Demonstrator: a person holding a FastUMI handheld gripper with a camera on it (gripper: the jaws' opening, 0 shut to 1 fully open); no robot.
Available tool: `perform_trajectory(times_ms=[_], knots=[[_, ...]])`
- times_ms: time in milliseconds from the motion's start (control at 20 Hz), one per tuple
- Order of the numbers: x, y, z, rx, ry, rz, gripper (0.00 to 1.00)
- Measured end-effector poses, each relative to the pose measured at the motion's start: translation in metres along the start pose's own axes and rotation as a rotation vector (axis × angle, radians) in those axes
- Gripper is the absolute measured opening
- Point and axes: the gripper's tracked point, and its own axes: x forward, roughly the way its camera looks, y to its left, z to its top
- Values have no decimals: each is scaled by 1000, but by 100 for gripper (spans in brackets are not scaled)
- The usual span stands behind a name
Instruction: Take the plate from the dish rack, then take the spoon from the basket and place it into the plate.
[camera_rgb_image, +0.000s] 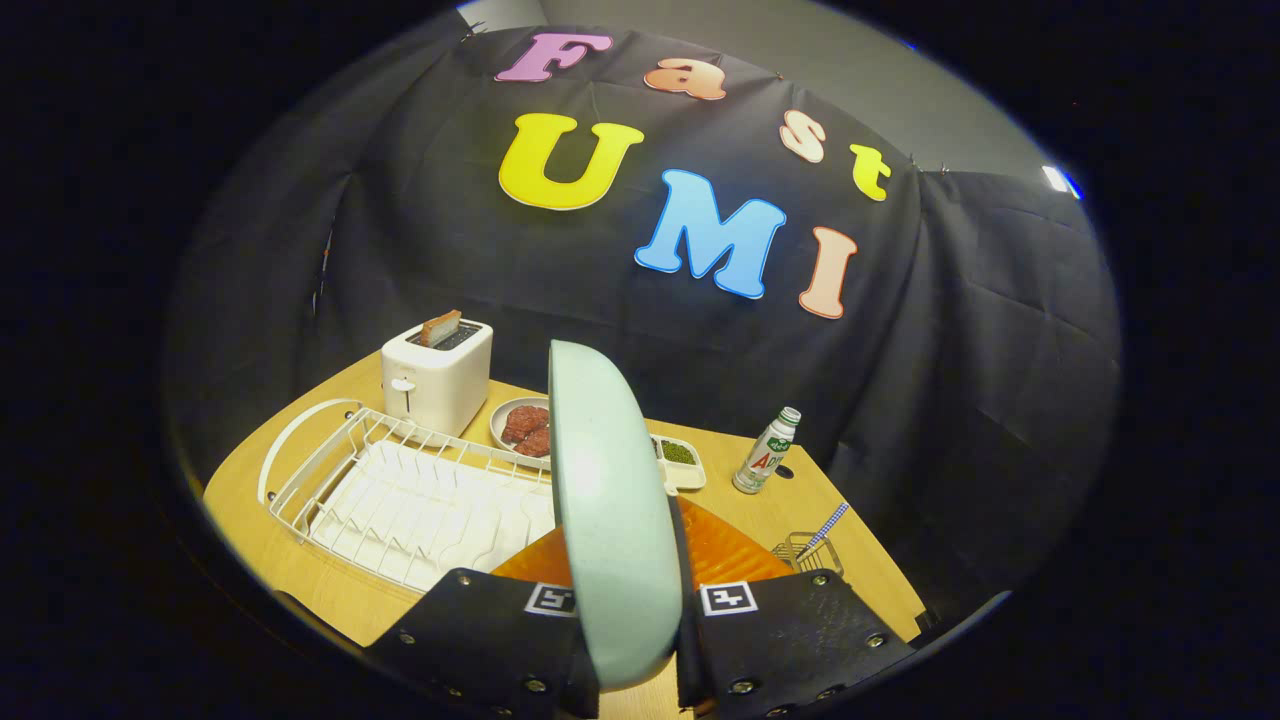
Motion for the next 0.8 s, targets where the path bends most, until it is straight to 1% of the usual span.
perform_trajectory(times_ms=[150, 450, 650, 800], knots=[[-25, -10, -20, 25, 30, 29, 28], [-63, -35, -86, 66, 140, 70, 28], [-69, -41, -131, 108, 230, 106, 28], [-67, -36, -153, 148, 279, 156, 28]])
